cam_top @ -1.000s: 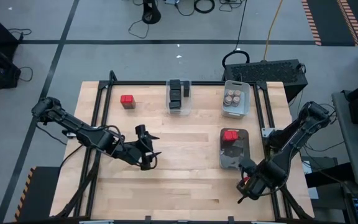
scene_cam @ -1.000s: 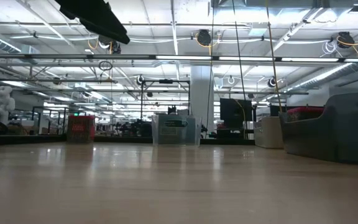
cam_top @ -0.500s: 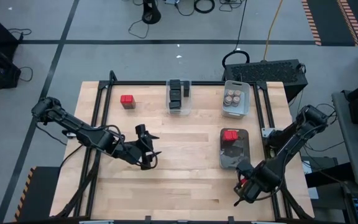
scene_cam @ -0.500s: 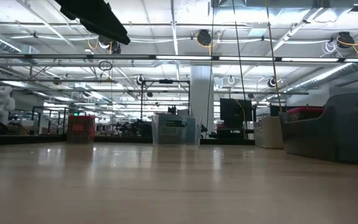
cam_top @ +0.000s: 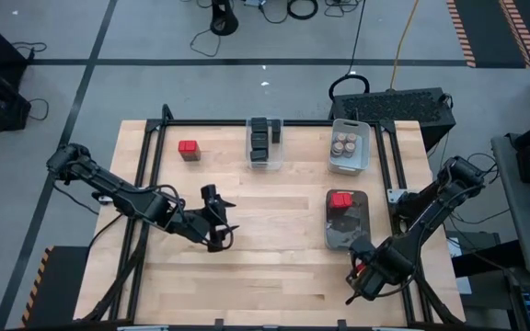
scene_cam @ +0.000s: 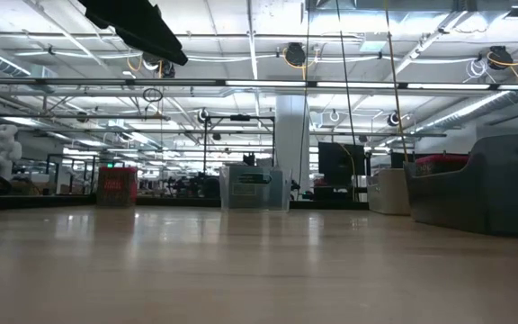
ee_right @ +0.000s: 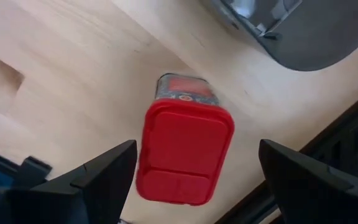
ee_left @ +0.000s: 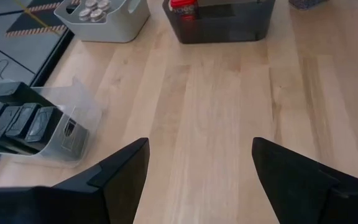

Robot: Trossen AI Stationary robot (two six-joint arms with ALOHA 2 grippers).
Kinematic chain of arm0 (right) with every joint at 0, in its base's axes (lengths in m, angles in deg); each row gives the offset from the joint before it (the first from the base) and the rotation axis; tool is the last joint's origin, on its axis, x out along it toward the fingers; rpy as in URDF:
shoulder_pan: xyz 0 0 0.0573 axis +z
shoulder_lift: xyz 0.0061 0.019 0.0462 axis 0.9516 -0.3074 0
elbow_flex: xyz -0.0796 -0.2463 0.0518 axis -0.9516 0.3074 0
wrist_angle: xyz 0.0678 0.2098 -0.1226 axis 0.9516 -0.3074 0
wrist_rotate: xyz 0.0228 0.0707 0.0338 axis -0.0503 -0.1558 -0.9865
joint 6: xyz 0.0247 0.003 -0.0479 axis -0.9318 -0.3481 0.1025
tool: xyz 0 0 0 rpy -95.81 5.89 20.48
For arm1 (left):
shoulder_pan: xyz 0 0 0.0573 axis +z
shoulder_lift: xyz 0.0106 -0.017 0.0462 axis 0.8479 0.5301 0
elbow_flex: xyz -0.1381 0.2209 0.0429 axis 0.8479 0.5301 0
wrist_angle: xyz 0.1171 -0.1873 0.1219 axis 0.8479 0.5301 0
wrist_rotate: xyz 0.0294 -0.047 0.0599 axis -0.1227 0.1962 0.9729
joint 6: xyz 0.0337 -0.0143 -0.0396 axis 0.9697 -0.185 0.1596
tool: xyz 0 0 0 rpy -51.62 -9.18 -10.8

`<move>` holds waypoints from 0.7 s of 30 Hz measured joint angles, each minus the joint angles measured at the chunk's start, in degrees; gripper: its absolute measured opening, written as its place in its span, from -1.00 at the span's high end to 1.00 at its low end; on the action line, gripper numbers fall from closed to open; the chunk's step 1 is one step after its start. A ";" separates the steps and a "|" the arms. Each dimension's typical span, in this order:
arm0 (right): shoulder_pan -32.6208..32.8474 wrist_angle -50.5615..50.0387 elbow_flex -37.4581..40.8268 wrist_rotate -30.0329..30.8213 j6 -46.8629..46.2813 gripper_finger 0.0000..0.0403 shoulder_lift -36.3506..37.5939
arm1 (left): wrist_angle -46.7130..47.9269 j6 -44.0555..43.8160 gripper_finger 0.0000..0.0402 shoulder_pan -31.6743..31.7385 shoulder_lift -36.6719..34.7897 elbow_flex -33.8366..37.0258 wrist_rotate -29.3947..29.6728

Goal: Sort spices by type
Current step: Put the bottom red seasoning can into the black transparent bin

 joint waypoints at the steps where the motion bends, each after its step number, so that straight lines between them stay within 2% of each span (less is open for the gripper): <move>1: 0.00 0.43 0.00 -0.08 -0.04 -0.61 0.00 | 0.00 0.00 -0.45 0.02 0.00 0.00 -0.18; 8: 0.00 3.97 0.02 -0.73 -1.85 -0.61 0.02 | -0.01 0.07 -0.45 0.02 0.00 0.00 -0.27; 21: 1.01 2.20 0.04 -0.37 -2.70 -0.61 -2.13 | 0.02 0.10 -0.45 0.00 0.00 0.00 -0.70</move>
